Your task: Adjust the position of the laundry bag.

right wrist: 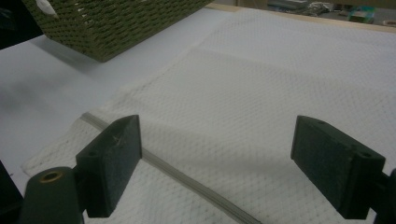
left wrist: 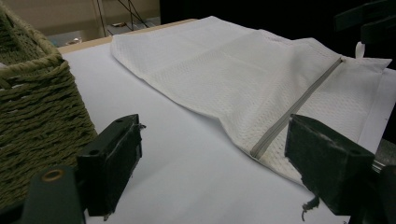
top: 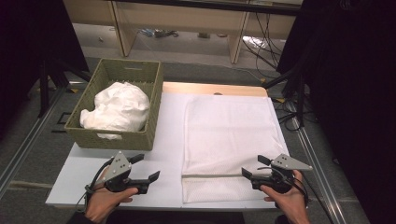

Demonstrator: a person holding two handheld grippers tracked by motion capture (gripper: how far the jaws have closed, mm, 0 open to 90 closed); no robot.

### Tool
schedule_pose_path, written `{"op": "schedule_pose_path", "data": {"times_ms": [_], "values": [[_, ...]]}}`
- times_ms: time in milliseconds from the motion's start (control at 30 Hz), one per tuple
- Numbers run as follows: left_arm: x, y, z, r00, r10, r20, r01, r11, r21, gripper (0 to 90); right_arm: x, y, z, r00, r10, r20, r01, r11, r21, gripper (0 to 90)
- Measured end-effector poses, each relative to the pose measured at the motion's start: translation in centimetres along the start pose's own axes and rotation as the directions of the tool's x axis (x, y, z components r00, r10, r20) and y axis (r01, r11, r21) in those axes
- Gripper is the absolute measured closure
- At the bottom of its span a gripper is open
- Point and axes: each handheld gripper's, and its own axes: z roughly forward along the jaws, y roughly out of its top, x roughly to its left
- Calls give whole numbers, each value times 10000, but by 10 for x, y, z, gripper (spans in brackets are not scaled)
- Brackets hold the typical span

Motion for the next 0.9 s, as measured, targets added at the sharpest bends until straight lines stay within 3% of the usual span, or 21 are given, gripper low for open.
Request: {"op": "schedule_pose_path", "data": {"times_ms": [233,267,300,433,533,733,800,833,900], "values": [[0,1,1,10000,-83,3,83,10000,19,184,0,-2,1,9995,301,8,-301,9995,-36,173],[1,1,2,9998,169,117,-169,9999,-1,184,-1,-2,1,9996,286,28,-285,9996,-17,173],[0,1,2,10000,41,48,-41,9999,99,184,-4,-1,2,9999,-29,130,29,10000,55,173],[-3,-1,5,9995,-85,295,82,9999,111,175,-9,1,1,9994,35,350,-42,9998,196,173],[-6,-2,8,9984,214,521,-228,9993,280,176,-13,2,1,9987,-23,510,8,9995,306,174],[-9,-2,12,9980,261,576,-284,9988,396,192,-16,3,-1,9976,-65,685,43,9995,316,183],[-12,-2,15,9977,199,649,-232,9985,497,193,-14,3,0,9978,161,641,-178,9995,258,185],[-12,-3,16,9974,223,686,-256,9985,478,194,-16,4,-1,9969,-139,774,105,9990,433,198],[-14,-3,18,9963,266,815,-314,9978,579,197,-17,4,1,9975,-171,680,134,9984,553,208]]}}
